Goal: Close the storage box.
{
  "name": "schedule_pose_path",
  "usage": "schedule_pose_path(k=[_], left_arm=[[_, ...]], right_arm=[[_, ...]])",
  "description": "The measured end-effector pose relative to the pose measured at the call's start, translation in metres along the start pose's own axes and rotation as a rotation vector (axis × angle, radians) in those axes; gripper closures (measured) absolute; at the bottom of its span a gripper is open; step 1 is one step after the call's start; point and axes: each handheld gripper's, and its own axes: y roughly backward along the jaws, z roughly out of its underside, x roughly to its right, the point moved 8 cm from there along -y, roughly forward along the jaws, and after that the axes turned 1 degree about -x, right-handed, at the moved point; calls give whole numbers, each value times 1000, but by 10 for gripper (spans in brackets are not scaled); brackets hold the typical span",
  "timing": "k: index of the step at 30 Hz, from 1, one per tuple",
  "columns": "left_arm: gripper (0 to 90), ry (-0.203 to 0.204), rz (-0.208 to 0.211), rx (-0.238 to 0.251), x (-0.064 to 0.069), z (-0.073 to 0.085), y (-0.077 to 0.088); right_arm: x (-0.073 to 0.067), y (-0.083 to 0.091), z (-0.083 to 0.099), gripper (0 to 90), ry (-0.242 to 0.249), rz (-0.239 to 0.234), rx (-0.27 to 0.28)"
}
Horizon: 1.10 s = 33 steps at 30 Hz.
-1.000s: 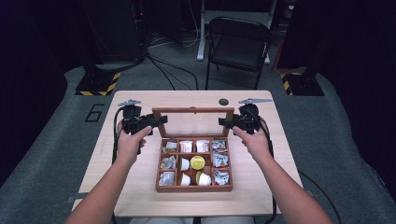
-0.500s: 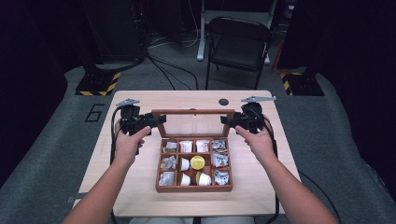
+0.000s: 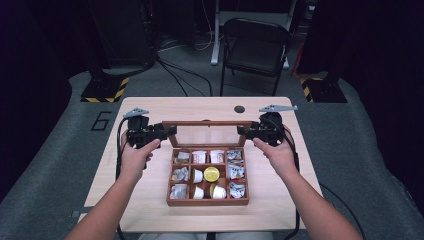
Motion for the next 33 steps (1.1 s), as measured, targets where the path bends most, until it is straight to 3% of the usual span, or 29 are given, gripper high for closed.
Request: schedule_pose_path(k=[11, 23, 33], left_arm=[[420, 6, -4, 5, 5, 8, 5], [419, -22, -6, -2, 11, 19, 12], [417, -9, 12, 7, 16, 33, 17]], right_arm=[[-4, 10, 6, 481, 17, -1, 4], [-12, 17, 17, 481, 50, 9, 1], [-17, 22, 30, 473, 63, 7, 0]])
